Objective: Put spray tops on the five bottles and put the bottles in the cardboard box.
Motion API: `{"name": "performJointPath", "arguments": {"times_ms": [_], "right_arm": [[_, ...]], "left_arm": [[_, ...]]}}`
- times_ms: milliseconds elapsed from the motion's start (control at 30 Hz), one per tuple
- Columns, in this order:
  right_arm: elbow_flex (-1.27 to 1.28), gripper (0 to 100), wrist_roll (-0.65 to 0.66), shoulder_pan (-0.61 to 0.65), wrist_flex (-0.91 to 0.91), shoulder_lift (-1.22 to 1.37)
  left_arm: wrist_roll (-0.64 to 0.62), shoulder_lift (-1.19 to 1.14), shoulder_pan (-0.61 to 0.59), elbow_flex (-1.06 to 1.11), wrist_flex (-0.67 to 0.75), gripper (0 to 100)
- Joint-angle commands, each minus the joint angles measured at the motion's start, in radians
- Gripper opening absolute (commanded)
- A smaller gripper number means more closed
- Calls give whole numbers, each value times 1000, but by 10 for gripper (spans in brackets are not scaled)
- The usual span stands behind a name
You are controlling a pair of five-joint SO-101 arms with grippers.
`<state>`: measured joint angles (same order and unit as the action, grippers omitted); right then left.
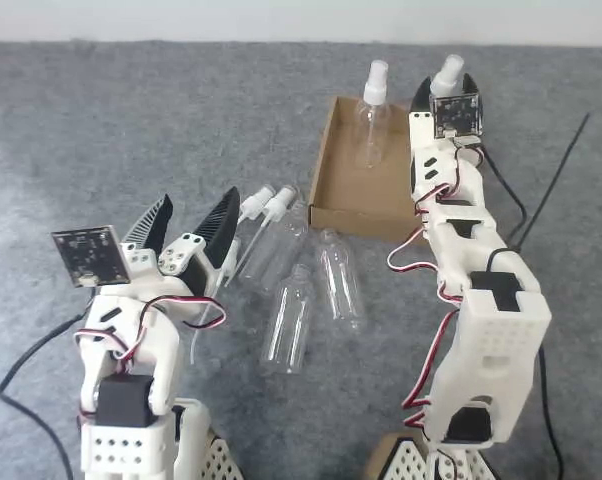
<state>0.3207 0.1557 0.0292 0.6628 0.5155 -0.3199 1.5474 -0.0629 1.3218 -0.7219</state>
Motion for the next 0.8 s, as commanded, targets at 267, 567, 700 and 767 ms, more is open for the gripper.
{"name": "performJointPath", "arguments": {"times_ms": [267,567,700,767], "right_arm": [[-60,295,17,-4,-68,-15],[-61,327,17,-4,-70,-15],[-61,362,17,-2,-71,-15],[-61,363,17,-2,-71,-15]], "left_arm": [[2,-8,3,-4,25,298],[2,-8,3,-4,25,298],[2,-6,3,-4,25,298],[2,-6,3,-4,25,298]]}}
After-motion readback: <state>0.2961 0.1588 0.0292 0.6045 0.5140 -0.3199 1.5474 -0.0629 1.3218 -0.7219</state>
